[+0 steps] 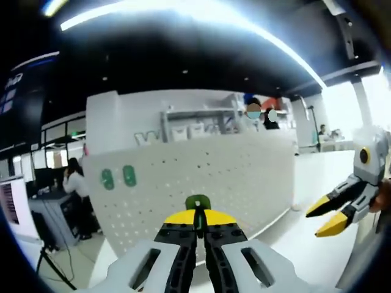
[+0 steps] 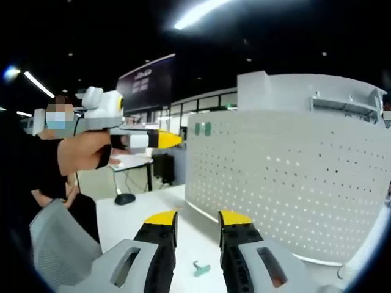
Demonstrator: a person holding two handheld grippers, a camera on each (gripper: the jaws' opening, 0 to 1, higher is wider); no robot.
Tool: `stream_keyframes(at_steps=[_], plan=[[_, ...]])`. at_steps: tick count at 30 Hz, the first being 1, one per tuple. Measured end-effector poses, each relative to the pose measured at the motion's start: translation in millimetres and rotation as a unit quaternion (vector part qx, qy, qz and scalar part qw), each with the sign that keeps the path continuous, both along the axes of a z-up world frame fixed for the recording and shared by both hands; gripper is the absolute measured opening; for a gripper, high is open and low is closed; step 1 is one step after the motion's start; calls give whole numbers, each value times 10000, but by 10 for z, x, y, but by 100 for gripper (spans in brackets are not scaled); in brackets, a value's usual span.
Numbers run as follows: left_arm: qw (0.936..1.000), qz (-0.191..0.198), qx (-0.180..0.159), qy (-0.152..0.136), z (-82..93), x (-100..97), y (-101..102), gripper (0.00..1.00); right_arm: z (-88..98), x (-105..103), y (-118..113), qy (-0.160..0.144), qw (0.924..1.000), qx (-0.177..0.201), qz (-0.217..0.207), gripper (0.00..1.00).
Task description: Insert the hook assembly into the mounting plate slot until the hook locks in place.
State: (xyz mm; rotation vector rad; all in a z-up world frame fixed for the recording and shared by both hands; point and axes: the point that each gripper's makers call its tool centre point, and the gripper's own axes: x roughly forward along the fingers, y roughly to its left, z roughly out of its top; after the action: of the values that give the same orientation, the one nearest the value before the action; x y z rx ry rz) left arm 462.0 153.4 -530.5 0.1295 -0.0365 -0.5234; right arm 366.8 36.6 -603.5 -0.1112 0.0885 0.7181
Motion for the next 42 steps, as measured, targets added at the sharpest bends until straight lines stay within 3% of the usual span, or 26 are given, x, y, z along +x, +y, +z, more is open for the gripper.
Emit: stream_keyframes(at_steps=[10, 28, 33, 42], plan=[[9997, 161, -177, -7, 129, 222, 19, 3, -77, 7, -33, 116, 9999, 32, -54, 37], [9977, 641, -176, -112, 374, 893, 51, 3, -150, 36, -148, 211, 9994, 172, -226, 51], [9968, 785, -128, -75, 374, 1055, 64, 3, -188, 89, -223, 240, 9987, 198, -405, 62], [9955, 936, -120, -21, 359, 1217, 62, 2, -120, 95, -262, 43, 9985, 325, -428, 67]])
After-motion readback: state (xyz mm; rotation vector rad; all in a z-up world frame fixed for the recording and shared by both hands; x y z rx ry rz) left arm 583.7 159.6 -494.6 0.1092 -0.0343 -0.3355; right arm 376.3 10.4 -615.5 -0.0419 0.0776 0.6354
